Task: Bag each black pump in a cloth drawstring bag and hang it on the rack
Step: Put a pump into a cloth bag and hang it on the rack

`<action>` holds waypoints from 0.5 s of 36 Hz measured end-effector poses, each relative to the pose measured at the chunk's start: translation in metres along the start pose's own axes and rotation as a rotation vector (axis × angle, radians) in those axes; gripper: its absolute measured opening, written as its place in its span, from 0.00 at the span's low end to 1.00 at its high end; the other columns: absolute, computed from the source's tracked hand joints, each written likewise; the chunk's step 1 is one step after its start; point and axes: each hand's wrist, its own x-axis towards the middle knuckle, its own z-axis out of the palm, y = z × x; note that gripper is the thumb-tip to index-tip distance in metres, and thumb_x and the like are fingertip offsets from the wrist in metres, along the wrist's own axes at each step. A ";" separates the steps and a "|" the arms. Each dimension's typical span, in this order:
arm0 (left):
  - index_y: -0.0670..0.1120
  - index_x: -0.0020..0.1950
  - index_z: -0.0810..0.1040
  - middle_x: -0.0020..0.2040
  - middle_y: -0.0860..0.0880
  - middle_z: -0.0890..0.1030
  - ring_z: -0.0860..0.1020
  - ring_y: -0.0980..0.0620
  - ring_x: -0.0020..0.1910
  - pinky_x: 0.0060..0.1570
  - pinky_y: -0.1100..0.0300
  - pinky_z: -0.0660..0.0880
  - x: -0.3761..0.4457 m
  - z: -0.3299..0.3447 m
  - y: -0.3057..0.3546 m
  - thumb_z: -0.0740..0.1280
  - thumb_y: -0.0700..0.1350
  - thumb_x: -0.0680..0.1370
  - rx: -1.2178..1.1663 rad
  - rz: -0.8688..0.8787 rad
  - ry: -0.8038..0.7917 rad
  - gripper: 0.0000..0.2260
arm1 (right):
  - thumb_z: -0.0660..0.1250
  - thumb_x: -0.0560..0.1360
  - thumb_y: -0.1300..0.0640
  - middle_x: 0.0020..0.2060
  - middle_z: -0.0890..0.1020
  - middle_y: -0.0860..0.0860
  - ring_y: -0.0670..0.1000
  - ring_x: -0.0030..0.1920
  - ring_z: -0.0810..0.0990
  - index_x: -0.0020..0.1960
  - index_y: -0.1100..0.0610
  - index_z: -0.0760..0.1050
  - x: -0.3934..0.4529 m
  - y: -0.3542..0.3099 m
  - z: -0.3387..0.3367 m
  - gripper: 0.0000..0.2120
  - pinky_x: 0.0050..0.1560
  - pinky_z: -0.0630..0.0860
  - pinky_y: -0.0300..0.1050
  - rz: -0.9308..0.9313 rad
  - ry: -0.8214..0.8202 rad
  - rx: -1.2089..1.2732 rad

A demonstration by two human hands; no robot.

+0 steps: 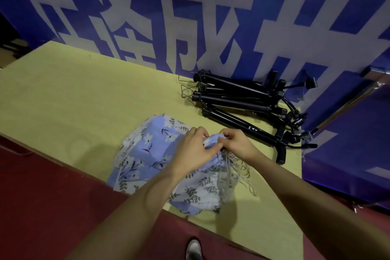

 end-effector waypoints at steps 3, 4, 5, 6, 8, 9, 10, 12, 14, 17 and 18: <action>0.43 0.56 0.68 0.45 0.47 0.73 0.70 0.47 0.36 0.30 0.56 0.63 0.003 -0.011 0.009 0.62 0.48 0.79 0.057 0.063 -0.016 0.10 | 0.66 0.74 0.66 0.29 0.74 0.53 0.45 0.28 0.70 0.37 0.61 0.73 0.002 -0.010 -0.004 0.07 0.30 0.67 0.36 -0.001 0.042 0.074; 0.43 0.57 0.66 0.42 0.47 0.72 0.68 0.47 0.34 0.28 0.57 0.60 0.002 -0.014 0.011 0.61 0.45 0.80 0.080 0.077 -0.010 0.09 | 0.67 0.73 0.66 0.30 0.75 0.53 0.45 0.28 0.72 0.37 0.60 0.74 0.003 -0.012 -0.005 0.07 0.30 0.68 0.36 -0.004 0.062 0.080; 0.42 0.58 0.65 0.40 0.47 0.71 0.66 0.47 0.33 0.27 0.57 0.57 0.002 -0.019 0.014 0.61 0.42 0.80 0.105 0.088 -0.001 0.10 | 0.68 0.72 0.66 0.30 0.76 0.53 0.44 0.28 0.72 0.37 0.59 0.74 0.003 -0.014 -0.006 0.07 0.31 0.69 0.36 -0.013 0.083 0.075; 0.42 0.60 0.63 0.39 0.46 0.70 0.66 0.47 0.32 0.26 0.57 0.56 0.001 -0.023 0.016 0.60 0.41 0.80 0.137 0.102 0.007 0.11 | 0.68 0.72 0.66 0.30 0.77 0.52 0.44 0.29 0.74 0.37 0.59 0.75 0.004 -0.016 -0.007 0.06 0.32 0.70 0.36 -0.025 0.096 0.062; 0.42 0.61 0.61 0.45 0.43 0.72 0.67 0.45 0.34 0.29 0.57 0.59 0.000 -0.029 0.021 0.59 0.39 0.79 0.231 0.146 -0.001 0.12 | 0.69 0.72 0.65 0.34 0.80 0.55 0.46 0.33 0.77 0.40 0.61 0.77 0.004 -0.019 -0.008 0.03 0.36 0.73 0.39 -0.042 0.095 0.037; 0.42 0.62 0.61 0.49 0.42 0.72 0.69 0.43 0.36 0.31 0.55 0.60 -0.001 -0.033 0.023 0.59 0.37 0.79 0.281 0.170 -0.017 0.13 | 0.69 0.72 0.64 0.36 0.81 0.56 0.47 0.35 0.78 0.42 0.62 0.78 0.004 -0.020 -0.008 0.02 0.38 0.73 0.39 -0.050 0.096 0.016; 0.43 0.64 0.61 0.53 0.41 0.71 0.71 0.41 0.38 0.33 0.54 0.61 -0.001 -0.034 0.023 0.58 0.36 0.79 0.325 0.200 -0.042 0.15 | 0.69 0.73 0.63 0.38 0.82 0.56 0.46 0.35 0.79 0.44 0.62 0.79 0.004 -0.019 -0.009 0.02 0.39 0.74 0.38 -0.060 0.103 -0.014; 0.46 0.68 0.61 0.56 0.41 0.69 0.71 0.41 0.39 0.34 0.53 0.60 -0.001 -0.036 0.021 0.56 0.33 0.77 0.402 0.277 -0.109 0.20 | 0.68 0.74 0.62 0.39 0.84 0.52 0.44 0.38 0.81 0.47 0.60 0.81 0.005 -0.019 -0.011 0.04 0.41 0.76 0.36 -0.081 0.122 -0.064; 0.49 0.72 0.58 0.60 0.42 0.67 0.70 0.41 0.39 0.34 0.53 0.60 -0.001 -0.036 0.016 0.56 0.31 0.76 0.473 0.343 -0.181 0.26 | 0.67 0.76 0.62 0.41 0.84 0.51 0.44 0.41 0.82 0.49 0.59 0.82 0.005 -0.016 -0.015 0.06 0.43 0.76 0.37 -0.090 0.144 -0.151; 0.49 0.75 0.55 0.71 0.43 0.60 0.71 0.41 0.38 0.34 0.53 0.60 0.003 -0.031 0.011 0.56 0.31 0.77 0.553 0.339 -0.223 0.29 | 0.65 0.77 0.60 0.43 0.84 0.48 0.46 0.44 0.81 0.51 0.55 0.82 0.007 -0.010 -0.018 0.07 0.44 0.77 0.44 -0.106 0.180 -0.354; 0.47 0.76 0.54 0.72 0.43 0.59 0.69 0.42 0.36 0.33 0.53 0.60 0.004 -0.029 0.011 0.56 0.32 0.77 0.585 0.325 -0.221 0.28 | 0.65 0.77 0.59 0.44 0.84 0.48 0.47 0.45 0.81 0.51 0.54 0.82 0.007 -0.008 -0.020 0.08 0.45 0.77 0.47 -0.108 0.202 -0.394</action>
